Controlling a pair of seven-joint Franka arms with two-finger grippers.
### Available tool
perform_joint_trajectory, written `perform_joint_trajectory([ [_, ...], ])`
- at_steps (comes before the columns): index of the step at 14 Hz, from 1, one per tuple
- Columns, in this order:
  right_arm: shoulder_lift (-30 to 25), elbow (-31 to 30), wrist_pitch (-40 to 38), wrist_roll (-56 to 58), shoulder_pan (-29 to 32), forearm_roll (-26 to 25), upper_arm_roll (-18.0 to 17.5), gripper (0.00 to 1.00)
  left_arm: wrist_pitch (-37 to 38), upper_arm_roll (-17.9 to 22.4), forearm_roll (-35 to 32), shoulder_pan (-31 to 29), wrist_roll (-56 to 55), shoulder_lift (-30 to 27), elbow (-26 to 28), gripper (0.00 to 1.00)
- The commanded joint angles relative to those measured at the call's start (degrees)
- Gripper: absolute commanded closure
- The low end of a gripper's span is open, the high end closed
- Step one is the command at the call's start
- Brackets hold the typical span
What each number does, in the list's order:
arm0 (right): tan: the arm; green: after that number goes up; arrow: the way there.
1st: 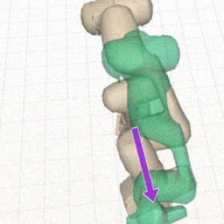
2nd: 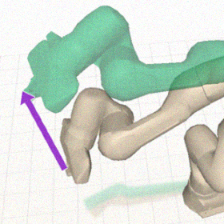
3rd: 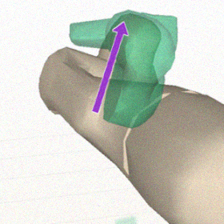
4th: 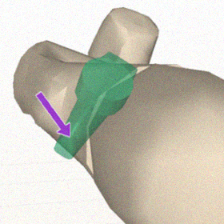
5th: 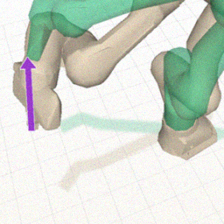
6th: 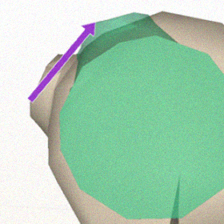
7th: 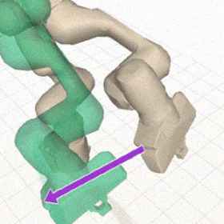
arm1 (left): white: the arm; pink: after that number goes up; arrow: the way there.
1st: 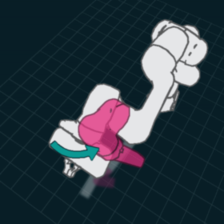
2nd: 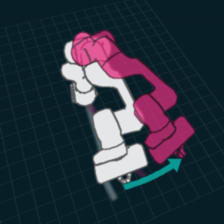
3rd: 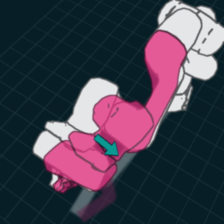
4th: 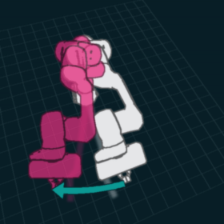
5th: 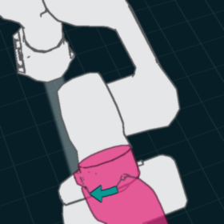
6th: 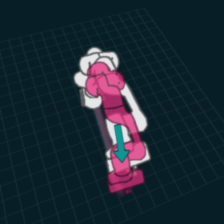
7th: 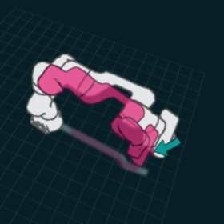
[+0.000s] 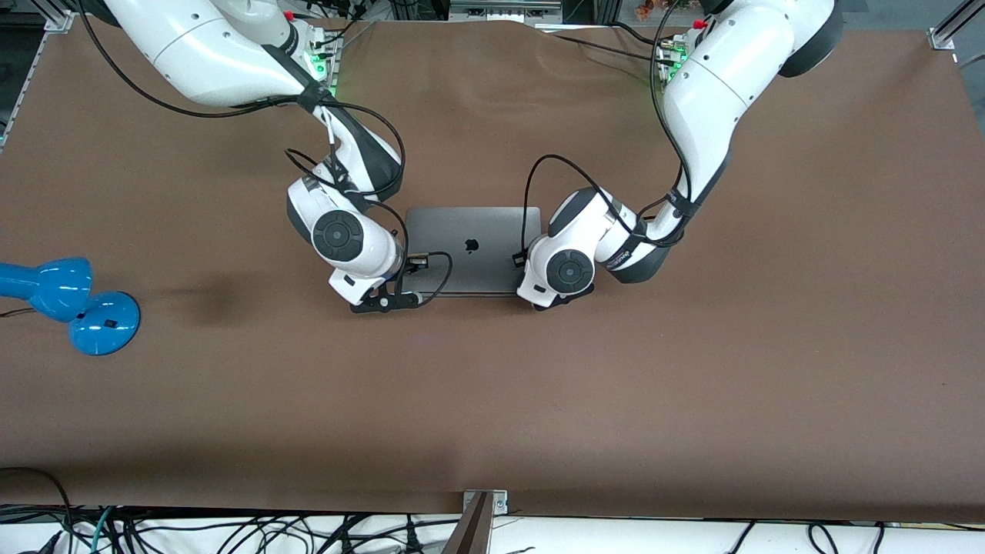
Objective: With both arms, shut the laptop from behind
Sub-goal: 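Press the screen down with both grippers until the lid shuts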
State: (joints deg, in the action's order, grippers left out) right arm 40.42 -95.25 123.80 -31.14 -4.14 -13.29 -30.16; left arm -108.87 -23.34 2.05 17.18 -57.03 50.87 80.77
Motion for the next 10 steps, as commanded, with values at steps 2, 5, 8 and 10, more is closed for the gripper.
perform_joint_trajectory([
  [2,5.09,1.47,4.25,-0.41,-0.35,-3.32,-0.08,1.0,-0.29,0.92,-1.7,1.45,-1.24,1.33,-1.75,1.0],
  [5,6.86,1.47,5.84,-0.41,-0.35,-3.85,0.09,1.0,-0.29,0.92,-1.7,1.54,-1.24,1.33,-1.75,1.0],
  [8,7.56,1.73,6.37,-0.41,-1.66,-3.85,1.76,1.0,-0.2,0.92,-1.7,1.54,-1.24,1.33,-1.75,0.96],
  [10,7.74,3.04,6.46,-0.07,-2.37,-3.59,2.29,1.0,-0.12,0.92,-1.7,1.28,-1.15,0.98,-1.75,0.17],
])
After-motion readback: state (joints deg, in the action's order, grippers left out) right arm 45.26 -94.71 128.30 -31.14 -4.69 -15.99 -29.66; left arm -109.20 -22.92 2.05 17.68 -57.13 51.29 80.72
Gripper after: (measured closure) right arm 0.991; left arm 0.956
